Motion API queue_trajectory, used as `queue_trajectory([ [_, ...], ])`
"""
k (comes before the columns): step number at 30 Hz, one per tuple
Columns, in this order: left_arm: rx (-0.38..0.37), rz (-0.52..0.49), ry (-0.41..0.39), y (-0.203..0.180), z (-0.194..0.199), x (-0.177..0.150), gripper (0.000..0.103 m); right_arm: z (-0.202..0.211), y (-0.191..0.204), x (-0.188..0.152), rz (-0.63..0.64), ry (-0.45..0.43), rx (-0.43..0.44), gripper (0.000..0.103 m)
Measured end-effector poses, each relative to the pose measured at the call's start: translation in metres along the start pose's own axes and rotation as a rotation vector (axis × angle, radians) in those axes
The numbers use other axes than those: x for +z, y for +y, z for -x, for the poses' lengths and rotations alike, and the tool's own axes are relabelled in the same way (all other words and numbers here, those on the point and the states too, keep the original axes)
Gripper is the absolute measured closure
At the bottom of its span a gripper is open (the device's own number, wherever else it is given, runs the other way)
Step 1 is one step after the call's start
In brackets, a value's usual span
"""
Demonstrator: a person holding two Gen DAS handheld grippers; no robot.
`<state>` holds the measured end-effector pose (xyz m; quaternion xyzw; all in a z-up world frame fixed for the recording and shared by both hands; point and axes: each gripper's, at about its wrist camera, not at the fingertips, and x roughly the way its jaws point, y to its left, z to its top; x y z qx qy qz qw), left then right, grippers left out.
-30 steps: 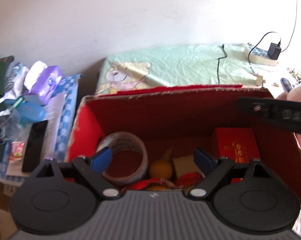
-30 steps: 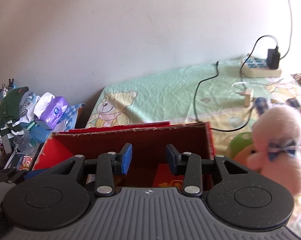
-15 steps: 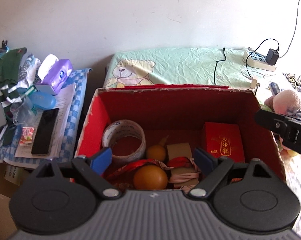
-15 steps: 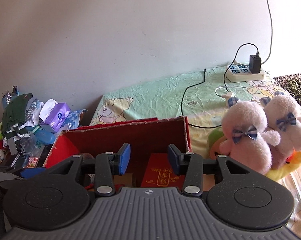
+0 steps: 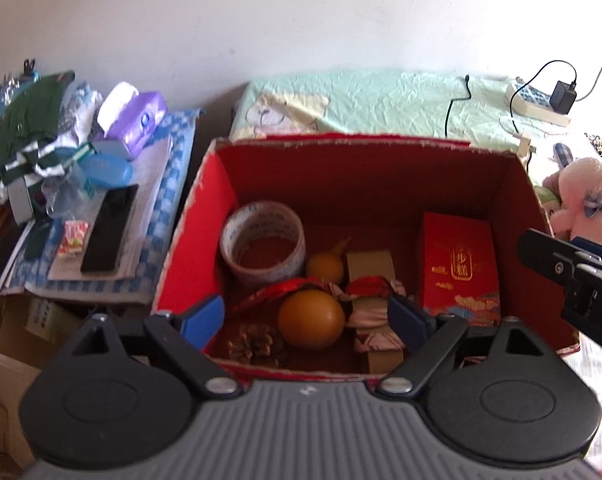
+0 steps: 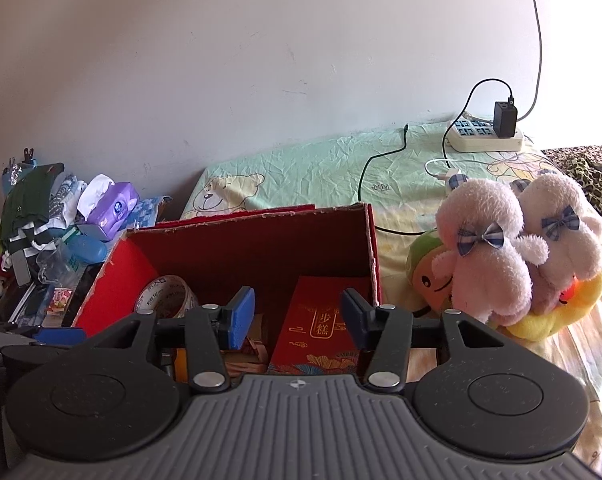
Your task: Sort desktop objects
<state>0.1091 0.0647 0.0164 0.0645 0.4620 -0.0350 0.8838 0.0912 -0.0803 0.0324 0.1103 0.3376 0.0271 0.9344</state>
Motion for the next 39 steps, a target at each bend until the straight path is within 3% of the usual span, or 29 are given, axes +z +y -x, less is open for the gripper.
queue_trajectory([
  [9, 0.023, 0.038, 0.028, 0.004, -0.005, -0.004, 0.015, -0.001, 0.009, -0.008, 0.019, -0.01, 0.018, 0.05],
  [12, 0.015, 0.033, 0.033, 0.001, -0.007, -0.004, 0.015, -0.002, 0.009, -0.008, 0.03, -0.019, 0.006, 0.046],
  [23, 0.033, -0.007, 0.043, -0.013, -0.013, -0.005, 0.014, -0.003, 0.003, -0.011, 0.031, -0.014, 0.014, 0.046],
  [39, 0.096, -0.043, 0.044, -0.016, -0.005, -0.012, 0.014, 0.004, 0.001, -0.02, 0.017, 0.04, -0.048, 0.046],
])
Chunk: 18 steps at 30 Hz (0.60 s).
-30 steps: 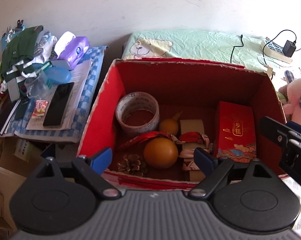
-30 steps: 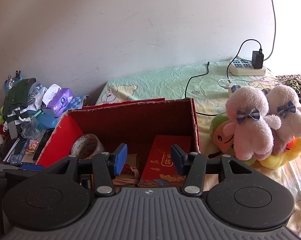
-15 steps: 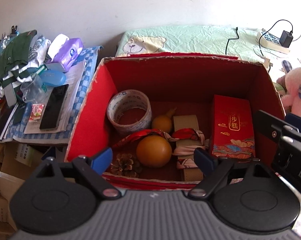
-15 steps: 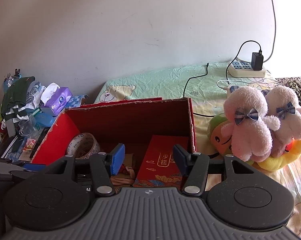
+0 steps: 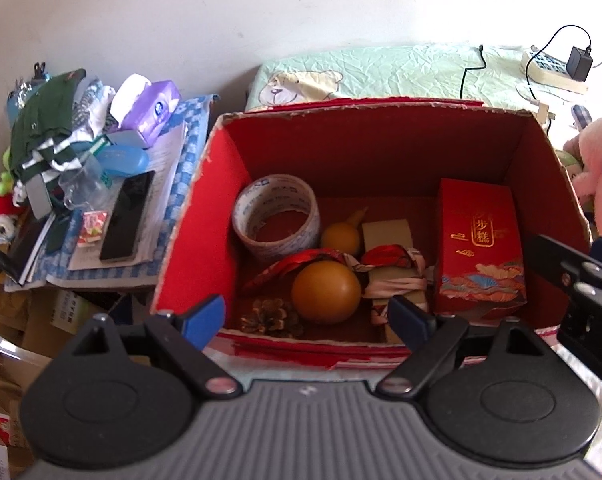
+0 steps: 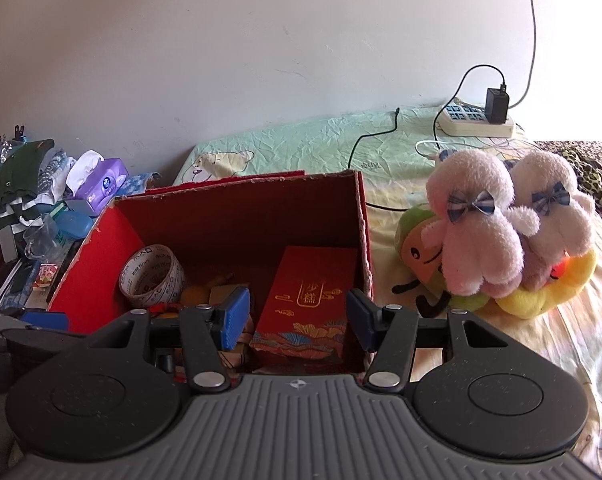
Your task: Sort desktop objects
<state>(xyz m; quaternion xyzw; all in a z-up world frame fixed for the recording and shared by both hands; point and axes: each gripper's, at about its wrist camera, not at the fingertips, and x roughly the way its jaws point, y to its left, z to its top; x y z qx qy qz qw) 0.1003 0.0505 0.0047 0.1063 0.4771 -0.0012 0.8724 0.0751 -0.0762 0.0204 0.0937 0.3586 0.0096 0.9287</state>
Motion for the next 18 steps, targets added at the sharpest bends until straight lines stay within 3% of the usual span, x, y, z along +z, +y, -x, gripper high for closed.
queue_trajectory([
  [10, 0.023, -0.043, -0.06, 0.008, 0.017, -0.002, 0.014, 0.021, 0.001, -0.005, -0.04, -0.034, -0.05, 0.046],
  [12, 0.017, -0.049, -0.059, 0.011, 0.018, -0.003, 0.006, 0.022, 0.003, -0.005, -0.049, -0.026, -0.044, 0.046],
  [18, 0.035, -0.052, -0.077, 0.018, 0.024, -0.01, 0.006, 0.019, 0.015, -0.005, -0.04, -0.01, -0.007, 0.046],
])
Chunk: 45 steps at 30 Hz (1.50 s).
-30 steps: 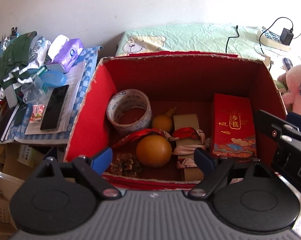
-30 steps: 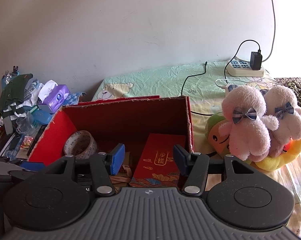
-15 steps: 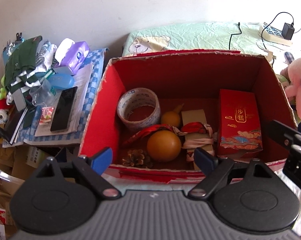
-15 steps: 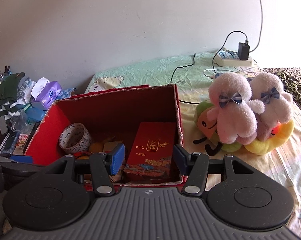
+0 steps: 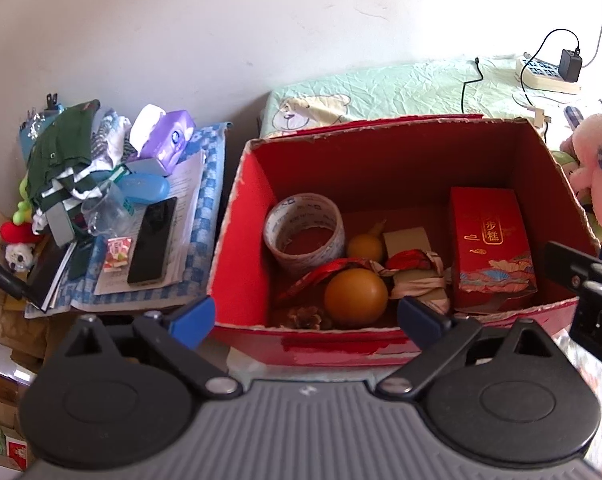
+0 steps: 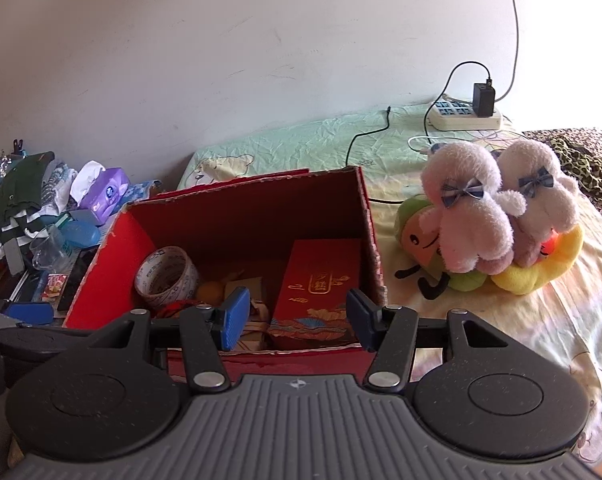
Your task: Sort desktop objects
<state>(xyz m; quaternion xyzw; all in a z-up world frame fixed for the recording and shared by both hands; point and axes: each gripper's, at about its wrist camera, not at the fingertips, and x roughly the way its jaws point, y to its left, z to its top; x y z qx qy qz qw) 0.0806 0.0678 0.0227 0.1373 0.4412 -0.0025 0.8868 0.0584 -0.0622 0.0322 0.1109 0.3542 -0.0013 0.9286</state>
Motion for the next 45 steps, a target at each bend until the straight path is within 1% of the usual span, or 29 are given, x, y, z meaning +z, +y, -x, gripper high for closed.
queue_trajectory([
  [13, 0.055, 0.063, -0.015, 0.026, 0.006, -0.001, 0.005, 0.0, 0.006, -0.001, 0.015, 0.0, 0.031, 0.046],
  [23, 0.084, 0.06, -0.029, 0.027, 0.011, 0.004, 0.005, 0.002, 0.005, 0.005, 0.016, -0.018, 0.042, 0.046],
  [31, 0.114, 0.052, -0.032, 0.027, 0.011, 0.004, 0.005, 0.0, 0.006, 0.004, 0.025, -0.016, 0.052, 0.046],
  [37, 0.122, 0.046, -0.032, 0.028, 0.01, 0.004, 0.005, -0.001, 0.007, 0.003, 0.017, -0.008, 0.063, 0.046],
  [45, 0.127, 0.044, -0.025, 0.029, 0.005, 0.005, 0.005, -0.004, 0.006, 0.002, 0.008, -0.002, 0.056, 0.046],
])
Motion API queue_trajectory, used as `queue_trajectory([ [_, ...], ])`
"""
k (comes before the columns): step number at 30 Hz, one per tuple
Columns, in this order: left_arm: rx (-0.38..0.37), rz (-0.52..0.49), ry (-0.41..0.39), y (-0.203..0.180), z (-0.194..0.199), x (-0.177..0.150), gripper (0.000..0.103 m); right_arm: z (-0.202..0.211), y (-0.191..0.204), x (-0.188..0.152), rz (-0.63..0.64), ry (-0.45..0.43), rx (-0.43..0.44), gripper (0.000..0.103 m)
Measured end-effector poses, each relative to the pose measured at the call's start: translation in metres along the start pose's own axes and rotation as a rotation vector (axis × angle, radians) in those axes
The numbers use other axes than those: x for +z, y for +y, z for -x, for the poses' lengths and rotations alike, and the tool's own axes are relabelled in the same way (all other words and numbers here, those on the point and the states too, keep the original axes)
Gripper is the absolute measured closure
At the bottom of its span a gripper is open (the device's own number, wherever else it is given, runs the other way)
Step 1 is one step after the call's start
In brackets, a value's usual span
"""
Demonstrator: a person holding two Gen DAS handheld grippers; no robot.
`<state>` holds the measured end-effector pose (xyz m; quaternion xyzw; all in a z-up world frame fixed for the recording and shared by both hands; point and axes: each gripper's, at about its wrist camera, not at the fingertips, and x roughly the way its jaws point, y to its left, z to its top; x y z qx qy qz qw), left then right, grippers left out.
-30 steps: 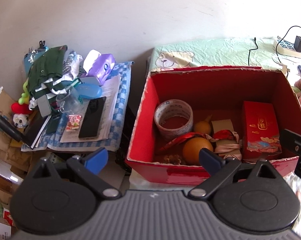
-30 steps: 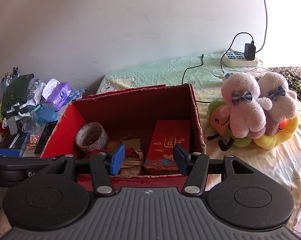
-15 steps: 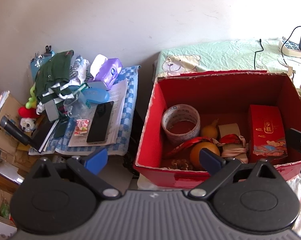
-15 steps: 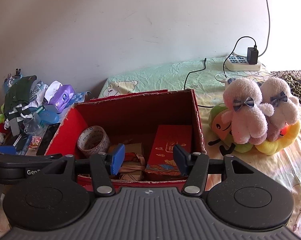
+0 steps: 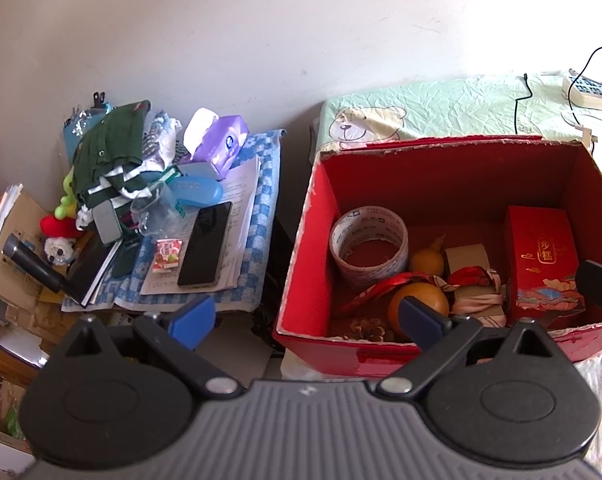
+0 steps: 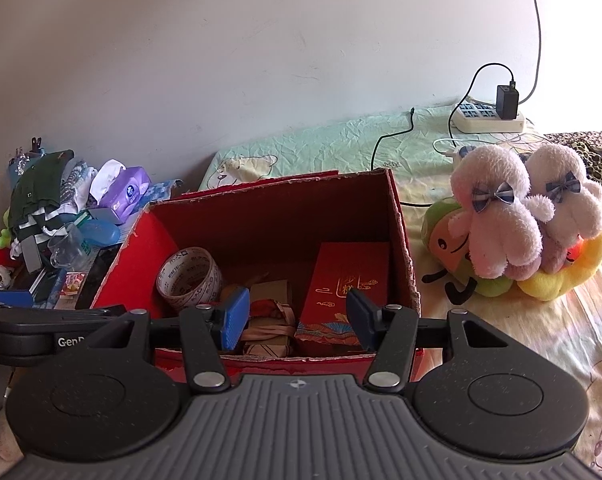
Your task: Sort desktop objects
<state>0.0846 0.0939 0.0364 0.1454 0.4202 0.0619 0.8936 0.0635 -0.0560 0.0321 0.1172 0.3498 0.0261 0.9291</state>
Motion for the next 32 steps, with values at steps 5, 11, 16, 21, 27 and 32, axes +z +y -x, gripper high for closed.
queue_trajectory([
  [5, 0.01, 0.0, -0.007, 0.002, -0.001, 0.002, 0.005, -0.001, 0.001, 0.001, 0.003, -0.005, -0.002, 0.046],
  [11, 0.024, -0.011, -0.021, 0.003, -0.002, 0.003, 0.005, -0.005, 0.003, 0.002, 0.002, -0.004, 0.008, 0.046],
  [16, 0.015, -0.015, -0.021, 0.003, -0.003, 0.005, 0.005, -0.007, 0.002, 0.003, -0.005, -0.002, 0.011, 0.046],
  [21, -0.02, -0.009, -0.015, 0.002, -0.006, 0.006, 0.005, -0.006, 0.001, 0.003, -0.005, -0.008, 0.004, 0.046],
  [27, -0.091, -0.023, -0.015, -0.008, -0.007, 0.007, 0.005, -0.002, -0.005, 0.004, -0.012, -0.015, -0.021, 0.046],
  [32, -0.102, -0.037, -0.042, -0.018, -0.005, 0.005, 0.007, 0.002, -0.01, 0.003, -0.02, -0.024, -0.042, 0.046],
])
